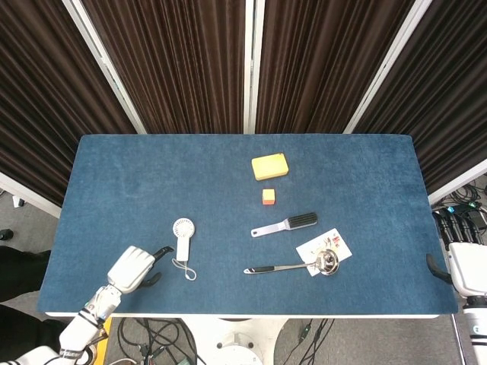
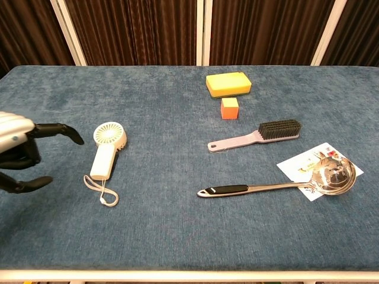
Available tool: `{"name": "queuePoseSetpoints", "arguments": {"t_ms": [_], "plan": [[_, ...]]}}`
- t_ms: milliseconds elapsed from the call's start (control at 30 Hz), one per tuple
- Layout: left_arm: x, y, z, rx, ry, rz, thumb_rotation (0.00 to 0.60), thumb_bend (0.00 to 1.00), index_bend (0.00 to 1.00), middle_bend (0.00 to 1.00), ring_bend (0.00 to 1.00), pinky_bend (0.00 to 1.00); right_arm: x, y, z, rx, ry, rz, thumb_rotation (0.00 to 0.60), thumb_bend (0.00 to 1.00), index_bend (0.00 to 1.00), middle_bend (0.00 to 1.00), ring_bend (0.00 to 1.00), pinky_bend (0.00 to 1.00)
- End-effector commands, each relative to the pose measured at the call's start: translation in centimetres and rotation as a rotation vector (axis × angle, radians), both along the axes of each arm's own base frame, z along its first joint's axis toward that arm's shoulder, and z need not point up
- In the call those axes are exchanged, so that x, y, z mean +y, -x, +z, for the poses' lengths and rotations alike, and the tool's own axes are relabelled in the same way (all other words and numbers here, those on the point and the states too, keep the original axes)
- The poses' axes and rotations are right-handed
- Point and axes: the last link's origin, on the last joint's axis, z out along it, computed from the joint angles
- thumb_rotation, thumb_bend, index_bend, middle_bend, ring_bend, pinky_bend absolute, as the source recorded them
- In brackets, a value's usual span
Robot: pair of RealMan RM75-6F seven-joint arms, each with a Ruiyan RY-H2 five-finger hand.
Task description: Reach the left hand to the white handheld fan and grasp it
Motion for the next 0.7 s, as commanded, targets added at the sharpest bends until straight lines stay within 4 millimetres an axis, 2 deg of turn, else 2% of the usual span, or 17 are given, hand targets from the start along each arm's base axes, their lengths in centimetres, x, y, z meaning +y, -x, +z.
{"name": "queuePoseSetpoints", "arguments": {"t_ms": [33, 233, 700], "plan": [[0.8, -0.2, -0.5, 0.010, 0.001, -0.001, 0.600, 0.34, 0.22, 0.99, 0.95, 0.96, 0.0, 0.0, 0.0, 0.000, 0.000, -0.001, 0.600, 0.31, 0.00, 0.00, 0.00, 0.00], [1.8, -0.3, -1.2, 0.030, 0.002, 0.000, 0.600, 0.35, 0.22, 0.98, 0.94, 0.96, -0.1, -0.1, -0.1, 0.001, -0.004, -0.001, 0.600, 0.31, 0.00, 0.00, 0.00, 0.00], [2.7, -0.5, -1.8, 0.062, 0.020, -0.023, 0.600, 0.35, 0.22, 0.98, 0.94, 0.96, -0.2, -0.2, 0.0, 0.002, -0.002, -0.004, 0.600, 0.31, 0.00, 0.00, 0.00, 0.00]]}}
